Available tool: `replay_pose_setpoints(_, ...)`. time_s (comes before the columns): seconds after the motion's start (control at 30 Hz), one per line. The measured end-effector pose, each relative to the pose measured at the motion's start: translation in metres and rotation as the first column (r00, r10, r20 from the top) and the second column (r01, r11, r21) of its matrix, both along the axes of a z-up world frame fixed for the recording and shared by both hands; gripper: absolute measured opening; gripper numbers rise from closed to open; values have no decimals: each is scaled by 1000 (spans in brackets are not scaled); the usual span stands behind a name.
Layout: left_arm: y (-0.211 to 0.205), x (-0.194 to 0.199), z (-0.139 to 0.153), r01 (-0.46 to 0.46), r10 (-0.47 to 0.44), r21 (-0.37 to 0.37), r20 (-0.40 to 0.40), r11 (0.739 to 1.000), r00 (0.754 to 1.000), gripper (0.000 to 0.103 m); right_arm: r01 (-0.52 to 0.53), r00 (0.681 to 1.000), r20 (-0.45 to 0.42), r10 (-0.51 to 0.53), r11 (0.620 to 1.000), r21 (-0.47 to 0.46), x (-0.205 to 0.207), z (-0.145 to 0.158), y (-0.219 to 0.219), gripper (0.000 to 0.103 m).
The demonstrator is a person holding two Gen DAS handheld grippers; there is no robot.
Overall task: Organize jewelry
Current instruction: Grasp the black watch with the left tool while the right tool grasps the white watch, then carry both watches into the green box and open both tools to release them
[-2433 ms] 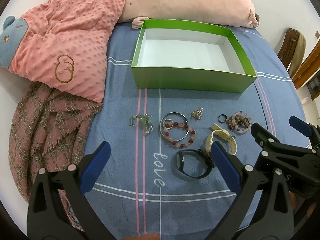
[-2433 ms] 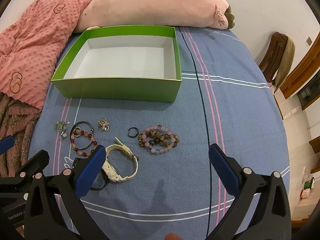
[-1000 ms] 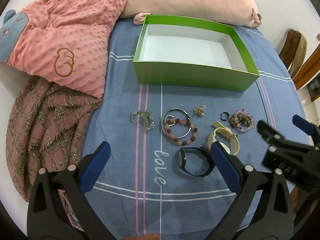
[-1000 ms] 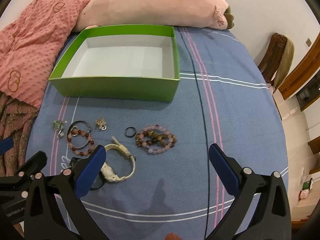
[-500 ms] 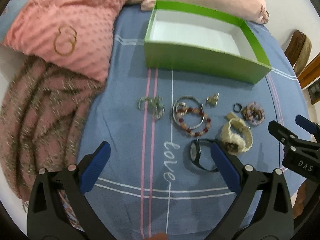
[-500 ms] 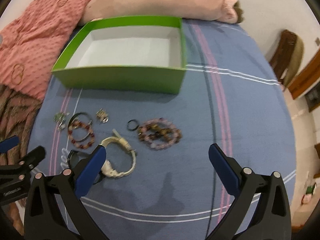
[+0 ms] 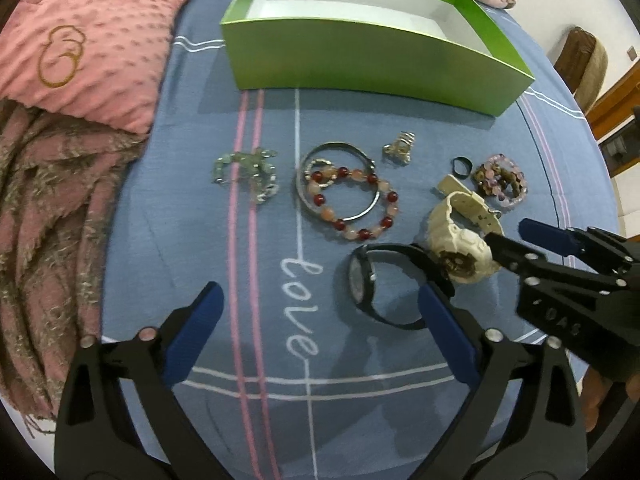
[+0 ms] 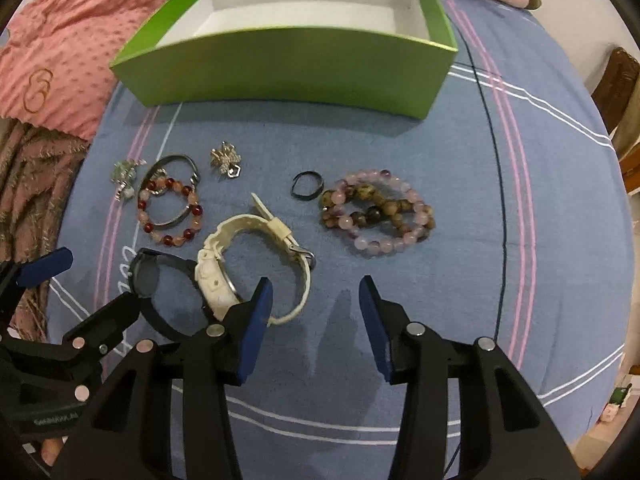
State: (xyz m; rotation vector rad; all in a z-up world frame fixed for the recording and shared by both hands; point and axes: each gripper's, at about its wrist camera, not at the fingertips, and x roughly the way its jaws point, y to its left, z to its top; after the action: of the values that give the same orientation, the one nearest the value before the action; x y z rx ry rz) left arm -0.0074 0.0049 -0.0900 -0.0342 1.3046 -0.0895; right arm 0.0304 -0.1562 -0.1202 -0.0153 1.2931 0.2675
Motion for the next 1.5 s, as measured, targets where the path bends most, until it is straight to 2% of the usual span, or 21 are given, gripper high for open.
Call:
replay_pose_setpoints(0.17,-6,9,-19,1,0,15,-45,1000,999,68,-3,1000,-14,3,1000,-17,4,-9,4,47)
replay_pose_setpoints(0.37,-6,11,-28,-1,2,12,-35,1000,999,52,-9,1000,-26,8,1000,-21,4,-16,6,44)
replay_pose_setpoints(0.4,-6,11,-28,-2,2,14,-30,1000,1000,49,-14,1000,-22,13,1000,-22,4,-16,7,37)
replay_pose_setpoints(0.43,-5,10,-28,-5,5,15,-27,1000,1000,42,-18,1000,-16,17,1000,-24,4,-15,9,23)
replay_pose_setpoints(0.47,-1,9,-28,-9,9,8,-26,1000,1000,34,-22,1000,-16,22,1000,-12,4,-15,9,16)
replay_pose_setpoints(0.5,1,9,-28,-13,13,-10,-27,1000,1000,28,-25,999,-20,25,1000,9,1,-16,11,11)
replay_pose_setpoints(0.53,4,8,-28,-17,16,-30,-31,999,999,19,-23,999,-22,24,1000,15,-1,-16,11,10)
replay_pose_setpoints(0.57,10,7,-26,-21,19,-50,-36,999,999,14,-24,999,-22,24,1000,15,-1,-16,11,10)
replay_pose_setpoints(0.73,26,5,-19,-37,36,-58,-24,998,999,13,-10,1000,-1,10,998,57,-3,-6,4,5)
replay_pose_setpoints(0.83,37,2,2,-38,39,-47,20,998,999,13,-8,999,39,7,999,31,-6,6,-1,5)
replay_pose_setpoints(1.13,43,9,53,-31,37,-61,101,998,994,13,-8,994,110,0,997,71,5,54,-17,5)
replay_pose_setpoints(1.4,51,69,114,-15,32,-71,240,997,970,13,18,967,250,-46,993,113,58,115,-28,5)
replay_pose_setpoints(1.5,51,99,122,-26,42,-63,264,998,964,13,35,949,310,-64,995,98,84,133,-28,5)
